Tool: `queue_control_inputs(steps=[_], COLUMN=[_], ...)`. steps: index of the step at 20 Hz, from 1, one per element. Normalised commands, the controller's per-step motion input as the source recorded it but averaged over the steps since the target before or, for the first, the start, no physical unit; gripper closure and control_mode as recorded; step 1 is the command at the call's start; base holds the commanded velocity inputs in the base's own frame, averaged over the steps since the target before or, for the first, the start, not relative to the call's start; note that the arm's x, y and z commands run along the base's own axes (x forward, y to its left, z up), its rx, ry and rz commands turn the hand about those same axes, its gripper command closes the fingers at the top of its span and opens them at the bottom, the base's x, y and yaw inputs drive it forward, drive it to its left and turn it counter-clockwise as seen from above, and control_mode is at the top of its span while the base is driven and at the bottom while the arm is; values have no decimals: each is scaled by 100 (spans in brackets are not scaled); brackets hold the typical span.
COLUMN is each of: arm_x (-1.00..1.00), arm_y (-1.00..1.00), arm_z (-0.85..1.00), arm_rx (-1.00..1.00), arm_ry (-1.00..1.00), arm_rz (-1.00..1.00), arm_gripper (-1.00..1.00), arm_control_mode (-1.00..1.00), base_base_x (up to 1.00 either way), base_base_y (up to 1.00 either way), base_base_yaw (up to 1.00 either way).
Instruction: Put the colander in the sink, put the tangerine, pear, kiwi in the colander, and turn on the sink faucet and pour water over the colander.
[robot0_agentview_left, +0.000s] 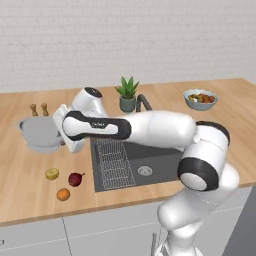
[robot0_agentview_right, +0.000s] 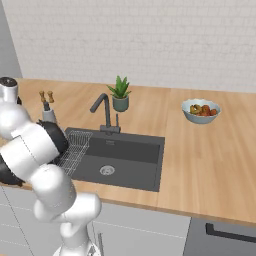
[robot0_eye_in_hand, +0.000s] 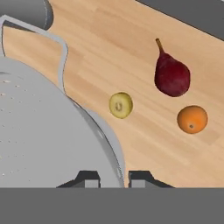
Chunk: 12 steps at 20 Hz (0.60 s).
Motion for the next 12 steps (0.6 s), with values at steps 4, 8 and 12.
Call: queue_control_inputs(steps=[4,8,12], arm_x=[-65,-67,-63], arm_y=[-15,-14,-34], arm_z=[48,47,37], arm_rx=[0,0,0], arm_ry=[5,6,8], arm_rz=[0,0,0], arm_gripper=[100,100,100], arm_control_mode=[-100,-100,-100], base_base_x=[0,0,0], base_base_y=[0,0,0], base_base_yaw=[0,0,0])
